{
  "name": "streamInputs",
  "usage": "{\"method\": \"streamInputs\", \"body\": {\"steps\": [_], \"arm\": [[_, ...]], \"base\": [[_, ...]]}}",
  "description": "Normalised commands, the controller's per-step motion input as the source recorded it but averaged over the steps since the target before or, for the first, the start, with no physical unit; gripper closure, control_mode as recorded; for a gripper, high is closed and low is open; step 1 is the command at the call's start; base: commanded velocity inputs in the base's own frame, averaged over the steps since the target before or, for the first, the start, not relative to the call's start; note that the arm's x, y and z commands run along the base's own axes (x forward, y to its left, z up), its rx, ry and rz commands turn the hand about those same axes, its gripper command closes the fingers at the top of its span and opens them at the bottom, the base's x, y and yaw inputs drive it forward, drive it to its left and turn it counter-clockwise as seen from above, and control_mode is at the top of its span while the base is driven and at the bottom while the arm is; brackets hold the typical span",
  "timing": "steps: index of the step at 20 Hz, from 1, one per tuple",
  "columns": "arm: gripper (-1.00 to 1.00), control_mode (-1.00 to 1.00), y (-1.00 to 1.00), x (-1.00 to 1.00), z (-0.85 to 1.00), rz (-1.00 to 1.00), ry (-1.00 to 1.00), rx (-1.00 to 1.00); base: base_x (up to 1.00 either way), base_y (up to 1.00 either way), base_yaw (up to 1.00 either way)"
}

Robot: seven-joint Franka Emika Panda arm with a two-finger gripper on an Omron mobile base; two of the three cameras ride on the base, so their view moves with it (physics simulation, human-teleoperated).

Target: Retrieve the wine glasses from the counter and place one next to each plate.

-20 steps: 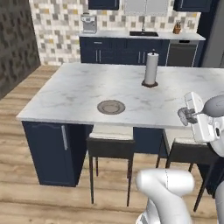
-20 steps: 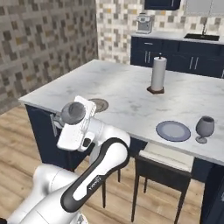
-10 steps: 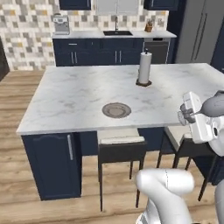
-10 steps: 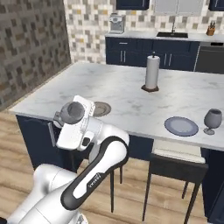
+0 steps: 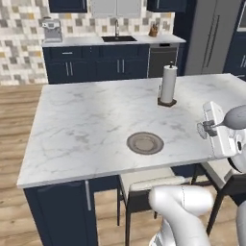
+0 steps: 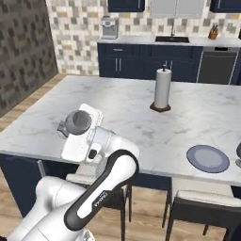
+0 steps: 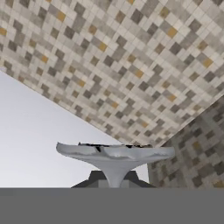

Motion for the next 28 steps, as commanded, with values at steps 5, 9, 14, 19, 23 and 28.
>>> {"method": "streamInputs", "body": {"steps": [5, 9, 14, 19, 23, 28], "arm": [[1.0, 1.0, 0.0, 0.0, 0.0, 0.0, 0.0, 0.0], [1.0, 1.0, 0.0, 0.0, 0.0, 0.0, 0.0, 0.0], [1.0, 1.0, 0.0, 0.0, 0.0, 0.0, 0.0, 0.0], [1.0, -1.0, -0.08, 0.26, -0.11, -0.05, 0.05, 0.0], [1.0, -1.0, -0.43, 0.84, -0.42, 0.0, 0.11, 0.0], [1.0, -1.0, -0.31, 0.99, -0.47, 0.0, 0.06, -0.02]], "base": [[0.77, 0.08, -0.11], [0.67, 0.0, -0.19], [0.42, 0.0, -0.3], [0.21, 0.0, -0.18], [0.0, 0.0, 0.0], [0.0, 0.0, 0.0]]}}
